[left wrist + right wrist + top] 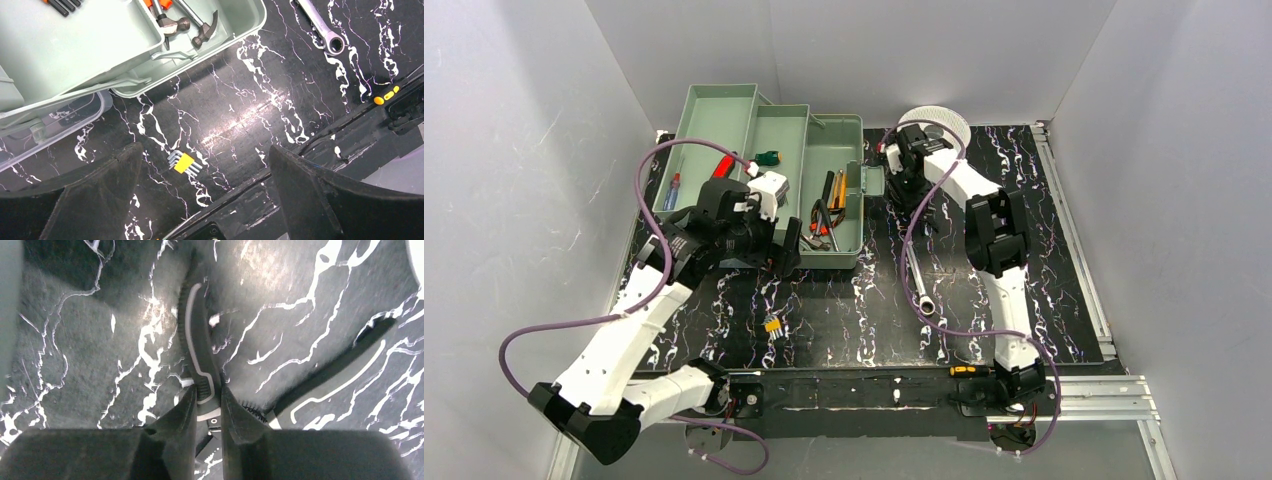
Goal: Pack the tool kit
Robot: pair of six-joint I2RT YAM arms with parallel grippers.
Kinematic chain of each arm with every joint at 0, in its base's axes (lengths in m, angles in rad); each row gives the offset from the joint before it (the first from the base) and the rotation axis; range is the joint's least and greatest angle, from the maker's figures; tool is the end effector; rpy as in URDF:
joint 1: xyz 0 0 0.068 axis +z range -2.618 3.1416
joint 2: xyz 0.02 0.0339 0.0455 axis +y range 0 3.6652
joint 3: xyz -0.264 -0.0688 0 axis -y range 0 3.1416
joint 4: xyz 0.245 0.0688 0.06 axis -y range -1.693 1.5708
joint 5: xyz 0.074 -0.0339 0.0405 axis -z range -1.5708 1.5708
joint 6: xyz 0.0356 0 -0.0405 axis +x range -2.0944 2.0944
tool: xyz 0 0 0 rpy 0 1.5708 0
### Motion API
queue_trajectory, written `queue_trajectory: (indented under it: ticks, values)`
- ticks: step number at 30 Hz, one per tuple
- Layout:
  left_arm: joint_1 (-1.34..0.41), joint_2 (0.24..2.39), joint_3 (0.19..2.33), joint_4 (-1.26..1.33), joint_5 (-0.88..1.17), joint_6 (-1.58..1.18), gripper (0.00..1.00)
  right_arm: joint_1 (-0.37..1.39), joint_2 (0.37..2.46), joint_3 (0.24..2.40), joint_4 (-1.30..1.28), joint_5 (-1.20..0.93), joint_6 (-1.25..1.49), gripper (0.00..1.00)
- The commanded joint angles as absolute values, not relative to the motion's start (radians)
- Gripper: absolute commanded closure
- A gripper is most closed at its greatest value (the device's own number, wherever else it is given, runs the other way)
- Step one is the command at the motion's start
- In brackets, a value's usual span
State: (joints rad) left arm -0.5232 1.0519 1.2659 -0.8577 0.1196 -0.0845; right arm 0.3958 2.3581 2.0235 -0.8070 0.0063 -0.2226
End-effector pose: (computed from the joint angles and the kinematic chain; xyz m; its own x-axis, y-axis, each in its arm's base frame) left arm 0.1739 -0.1052 0.3878 -0.5669 0.2302 -0.7910 0.5328 0.8348 -0.1389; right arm 0.4649 0.1940 0.1764 -0.7337 -0.5458 -0.4046 -0.5589 0.8235 -0.0975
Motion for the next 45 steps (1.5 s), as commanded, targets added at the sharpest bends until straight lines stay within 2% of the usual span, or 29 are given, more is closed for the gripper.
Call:
queue_trajectory:
  ticks: [1,5,8,13,21,30,37,45]
  values:
    - [-0.523,1.059,1.293,-0.847,0.131,-0.052,0.02,0.407,2.251,1.884,-0.824,0.063,-0.210,0.82]
    - [-0.525,1.060,1.292,-0.839,0.166,-0.055,0.02,0.407,2.095,1.728,-0.687,0.098,-0.166,0.94]
    - [-0.525,1.057,1.278,-0.819,0.205,-0.076,0.02,0.398,1.976,1.599,-0.550,0.134,-0.112,0.96]
    - [-0.525,1.062,1.250,-0.761,0.277,-0.131,0.02,0.378,1.826,1.491,-0.459,0.140,-0.016,0.99]
    - [-0.531,1.157,1.189,-0.529,0.436,-0.345,0.04,0.372,1.591,1.396,-0.385,-0.146,0.222,0.99]
    - [-0.632,1.275,1.211,-0.296,0.402,-0.471,0.08,0.372,1.305,1.086,0.088,-0.463,0.688,0.99]
    - [-0.682,1.401,1.286,-0.254,0.397,-0.486,0.16,0.422,1.252,1.077,0.102,-0.473,0.717,0.99]
    - [-0.689,1.490,1.356,-0.238,0.404,-0.492,0.34,0.464,1.233,1.090,0.060,-0.423,0.672,0.99]
